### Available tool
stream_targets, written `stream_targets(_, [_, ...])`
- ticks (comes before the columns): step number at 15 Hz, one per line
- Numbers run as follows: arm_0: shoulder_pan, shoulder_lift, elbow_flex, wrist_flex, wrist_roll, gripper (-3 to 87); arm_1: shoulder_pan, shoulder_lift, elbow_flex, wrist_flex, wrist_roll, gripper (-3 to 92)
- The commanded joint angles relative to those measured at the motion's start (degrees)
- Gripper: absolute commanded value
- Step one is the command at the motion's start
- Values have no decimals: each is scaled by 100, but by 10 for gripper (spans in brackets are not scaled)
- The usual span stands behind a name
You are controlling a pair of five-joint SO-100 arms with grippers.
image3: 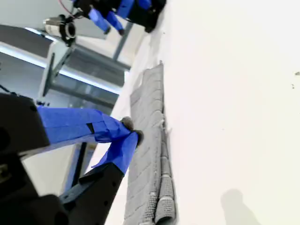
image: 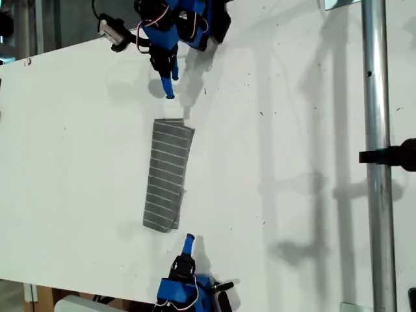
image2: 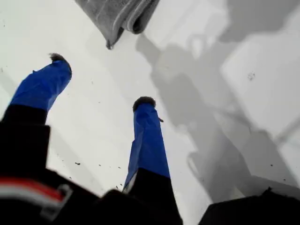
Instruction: Grasp corners of a towel and fold twice.
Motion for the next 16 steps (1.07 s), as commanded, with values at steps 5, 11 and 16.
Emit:
stream_targets(5, [79, 44, 879, -413, 70, -27, 404, -4403, -861, -2988, -193, 322])
stream_targets(11, [70, 44, 923, -343, 9, -27, 176, -7488, -1969, -5150, 563, 321])
stream_targets(16, [62, 44, 949, -343, 9, -27, 9, -8358, -2487, -6434, 536, 145])
